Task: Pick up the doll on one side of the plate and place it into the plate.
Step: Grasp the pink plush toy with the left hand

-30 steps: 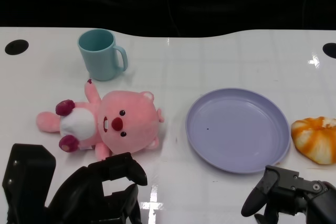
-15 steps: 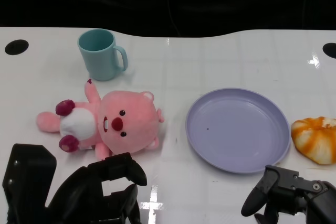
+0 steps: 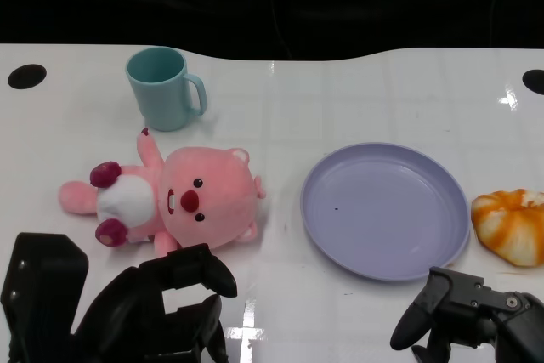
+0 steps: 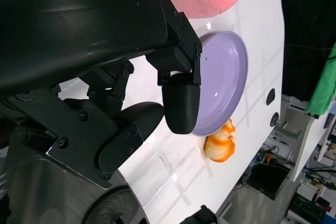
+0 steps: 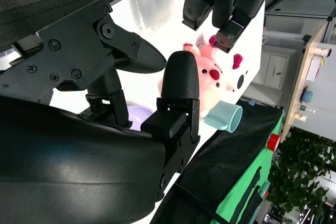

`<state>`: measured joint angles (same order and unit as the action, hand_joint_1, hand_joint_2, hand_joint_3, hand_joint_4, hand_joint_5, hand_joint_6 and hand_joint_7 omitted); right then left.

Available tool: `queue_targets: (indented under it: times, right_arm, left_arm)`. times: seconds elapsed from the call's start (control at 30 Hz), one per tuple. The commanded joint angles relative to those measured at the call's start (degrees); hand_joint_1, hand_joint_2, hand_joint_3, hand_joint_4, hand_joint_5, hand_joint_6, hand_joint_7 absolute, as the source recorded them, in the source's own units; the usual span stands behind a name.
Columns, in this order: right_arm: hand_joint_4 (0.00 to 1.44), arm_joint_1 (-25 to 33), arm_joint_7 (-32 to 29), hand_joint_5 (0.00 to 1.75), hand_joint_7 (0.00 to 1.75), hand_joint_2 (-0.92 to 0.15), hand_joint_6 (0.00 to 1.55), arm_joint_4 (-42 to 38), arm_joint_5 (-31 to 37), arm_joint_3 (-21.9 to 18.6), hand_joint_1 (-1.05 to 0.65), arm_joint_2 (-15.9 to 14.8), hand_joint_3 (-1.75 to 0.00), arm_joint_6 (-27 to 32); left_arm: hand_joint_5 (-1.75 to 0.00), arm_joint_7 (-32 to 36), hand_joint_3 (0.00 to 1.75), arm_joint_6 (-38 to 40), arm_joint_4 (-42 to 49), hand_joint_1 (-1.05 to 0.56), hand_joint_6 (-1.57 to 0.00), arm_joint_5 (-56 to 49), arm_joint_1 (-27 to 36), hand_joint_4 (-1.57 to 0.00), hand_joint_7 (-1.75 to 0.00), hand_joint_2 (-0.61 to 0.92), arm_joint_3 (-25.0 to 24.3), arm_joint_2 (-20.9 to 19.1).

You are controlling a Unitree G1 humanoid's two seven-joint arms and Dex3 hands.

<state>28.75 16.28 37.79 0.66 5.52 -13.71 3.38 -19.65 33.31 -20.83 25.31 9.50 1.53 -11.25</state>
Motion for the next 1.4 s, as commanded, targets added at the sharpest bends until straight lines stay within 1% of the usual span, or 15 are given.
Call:
queue_targets:
  times: [0.03,0.13,0.2,0.33,0.47,0.5,0.57,0.63,0.67,0.73,0.83,0.97,1.07,1.3,1.4]
  right_arm:
    - [0.63,-0.38,-0.25,1.67,1.34,-0.58,0.58,-0.01,0.15,-0.07,-0.17,-0.35,-1.04,0.21]
    - [0.63,-0.47,-0.34,1.68,1.34,-0.58,0.58,-0.04,0.33,0.06,-0.17,-0.32,-1.03,0.37]
    - [0.63,-0.54,-0.41,1.68,1.34,-0.57,0.58,-0.11,0.45,0.11,-0.17,-0.32,-1.04,0.37]
    - [0.63,-0.77,-0.52,1.67,1.34,-0.57,0.58,-0.04,0.32,0.19,-0.17,-0.25,-1.04,0.74]
    - [0.63,-1.16,-0.51,1.68,1.33,-0.56,0.58,-0.34,0.16,0.21,-0.16,-0.24,-1.05,0.76]
    - [0.63,-1.25,-0.46,1.68,1.34,-0.56,0.58,-0.4,-0.02,0.21,-0.16,-0.2,-1.06,0.82]
    - [0.63,-1.42,-0.37,1.68,1.34,-0.56,0.58,-0.59,-0.22,0.21,-0.16,-0.2,-1.06,0.8]
    - [0.63,-1.53,-0.35,1.68,1.34,-0.56,0.58,-0.72,-0.28,0.22,-0.15,-0.21,-1.06,0.85]
    - [0.63,-1.56,-0.35,1.69,1.34,-0.56,0.58,-0.78,-0.27,0.24,-0.15,-0.22,-1.07,0.84]
    - [0.63,-1.59,-0.37,1.69,1.34,-0.55,0.58,-0.96,-0.29,0.25,-0.15,-0.2,-1.07,0.7]
    - [0.63,-1.57,-0.41,1.68,1.34,-0.55,0.58,-1.05,-0.21,0.26,-0.15,-0.23,-1.08,0.68]
    - [0.63,-1.51,-0.36,1.68,1.33,-0.55,0.58,-1.14,-0.26,0.26,-0.15,-0.26,-1.07,0.38]
    - [0.62,-1.47,-0.36,1.68,1.33,-0.56,0.58,-1.1,-0.49,0.25,-0.15,-0.17,-1.07,0.69]
    - [0.62,-1.5,-0.47,1.68,1.33,-0.56,0.58,-1.0,-0.1,0.27,-0.16,-0.26,-1.06,0.76]
    - [0.62,-1.53,-0.38,1.68,1.32,-0.57,0.58,-1.19,-0.21,0.21,-0.16,-0.28,-1.05,0.54]
  left_arm:
    - [-1.59,-0.19,1.34,-0.8,-0.67,-0.24,-0.79,0.32,-0.3,-0.75,-1.25,0.39,-1.07,-0.23]
    - [-1.55,0.01,1.38,-1.39,-1.29,-0.23,-0.78,0.66,-0.26,-0.72,-1.14,0.37,-1.56,0.28]
    - [-1.55,-0.88,1.33,-2.61,-1.13,-0.23,-0.76,1.37,-0.25,-0.68,-1.09,0.38,-2.1,0.71]
    - [-1.5,-3.14,1.08,-5.36,-0.21,-0.29,-0.63,1.83,-0.56,-0.58,-0.99,0.47,-2.49,0.18]
    - [-1.41,-2.68,0.92,-8.62,-1.07,-0.34,-0.55,-0.53,-0.79,-0.51,-0.87,0.53,-2.18,-0.4]
    - [-1.39,-2.65,0.9,-9.6,-1.31,-0.34,-0.55,-1.37,-0.88,-0.5,-0.84,0.53,-2.07,-0.7]
    - [-1.32,-3.02,0.77,-11.28,-1.72,-0.38,-0.54,-2.46,-1.28,-0.48,-0.72,0.6,-2.22,-1.37]
    - [-1.26,-3.39,0.56,-13.36,-1.98,-0.41,-0.53,-3.51,-1.63,-0.46,-0.62,0.71,-2.37,-1.84]
    - [-1.23,-3.34,0.49,-14.41,-2.22,-0.42,-0.54,-4.18,-1.75,-0.46,-0.58,0.74,-2.43,-2.05]
    - [-1.16,-3.11,0.4,-15.84,-2.77,-0.42,-0.56,-5.25,-1.97,-0.46,-0.49,0.79,-2.45,-2.5]
    - [-1.1,-3.13,0.31,-18.39,-3.63,-0.44,-0.54,-7.65,-2.53,-0.4,-0.41,0.83,-2.41,-3.66]
    - [-1.09,-3.32,0.16,-21.53,-2.93,-0.48,-0.5,-9.31,-3.77,-0.29,-0.34,0.89,-2.78,-4.6]
    - [-1.06,-3.31,0.09,-25.5,-2.01,-0.54,-0.48,-13.83,-5.68,-0.24,-0.31,0.92,-3.2,-7.19]
    - [-0.95,-3.07,0.03,-27.88,-1.58,-0.55,-0.41,-20.81,-9.42,-0.16,-0.21,0.92,-3.49,-12.22]
    - [-0.88,-2.77,0.02,-29.56,-0.58,-0.58,-0.37,-26.55,-11.25,-0.09,-0.16,0.92,-2.81,-15.14]
